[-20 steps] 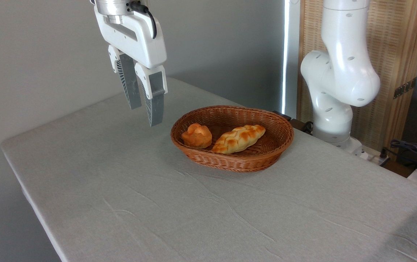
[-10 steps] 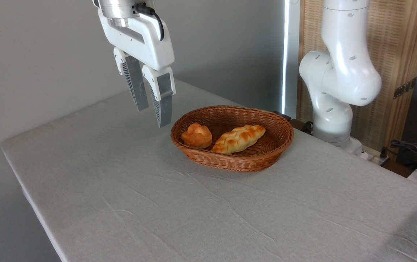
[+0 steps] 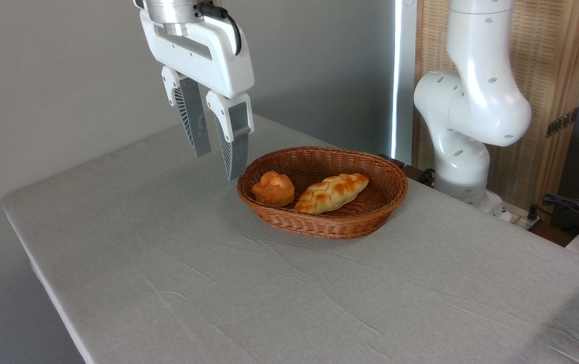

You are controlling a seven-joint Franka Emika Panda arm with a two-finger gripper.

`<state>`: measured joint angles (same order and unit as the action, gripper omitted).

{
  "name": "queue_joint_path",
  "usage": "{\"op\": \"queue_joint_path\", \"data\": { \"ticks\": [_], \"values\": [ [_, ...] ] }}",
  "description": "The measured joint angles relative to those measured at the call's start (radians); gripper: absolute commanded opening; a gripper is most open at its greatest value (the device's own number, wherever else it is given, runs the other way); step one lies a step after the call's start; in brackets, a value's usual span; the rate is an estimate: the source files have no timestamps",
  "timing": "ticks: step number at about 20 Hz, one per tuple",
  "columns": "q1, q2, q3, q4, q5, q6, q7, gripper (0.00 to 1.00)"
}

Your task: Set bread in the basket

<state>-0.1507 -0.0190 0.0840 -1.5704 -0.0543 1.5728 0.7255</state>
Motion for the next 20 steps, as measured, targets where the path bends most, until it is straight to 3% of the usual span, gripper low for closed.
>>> {"op": "queue_joint_path", "data": {
  "ticks": [12,16,20],
  "values": [
    [0.037,0.0,-0.026,0.0,0.0,0.0,0.021,1.0],
    [0.092,0.0,-0.091,0.0,0.0,0.001,0.021,1.0],
    [0.097,0.0,-0.104,0.0,0.0,0.002,0.021,1.0]
  ]
}}
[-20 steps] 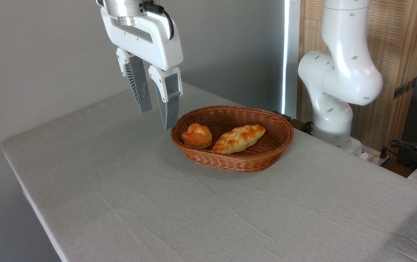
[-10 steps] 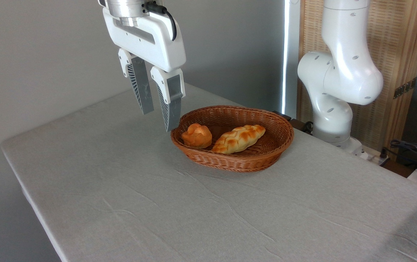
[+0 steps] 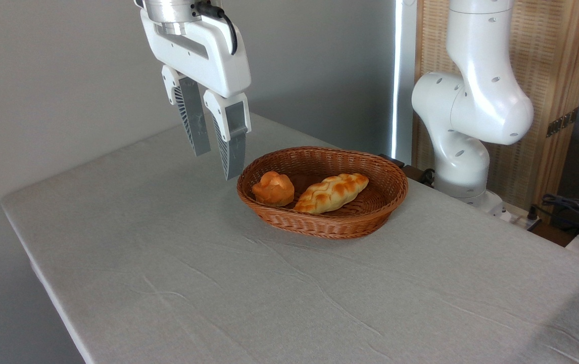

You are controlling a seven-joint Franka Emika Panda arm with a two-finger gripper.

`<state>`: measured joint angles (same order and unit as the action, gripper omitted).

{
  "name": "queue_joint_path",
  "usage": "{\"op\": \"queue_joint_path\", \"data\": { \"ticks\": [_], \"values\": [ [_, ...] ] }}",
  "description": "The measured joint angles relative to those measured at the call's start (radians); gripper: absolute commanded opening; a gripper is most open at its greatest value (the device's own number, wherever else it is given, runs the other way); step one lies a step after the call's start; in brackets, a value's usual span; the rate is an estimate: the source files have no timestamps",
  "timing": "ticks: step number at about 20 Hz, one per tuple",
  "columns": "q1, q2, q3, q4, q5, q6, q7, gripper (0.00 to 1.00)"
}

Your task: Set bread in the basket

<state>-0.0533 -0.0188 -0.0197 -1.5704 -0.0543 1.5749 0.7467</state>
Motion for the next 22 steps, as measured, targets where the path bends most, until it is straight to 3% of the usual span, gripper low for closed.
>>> {"op": "queue_joint_path", "data": {
  "ticks": [22],
  "values": [
    [0.012,0.002,0.001,-0.028,0.0,0.024,0.0,1.0]
  ]
}}
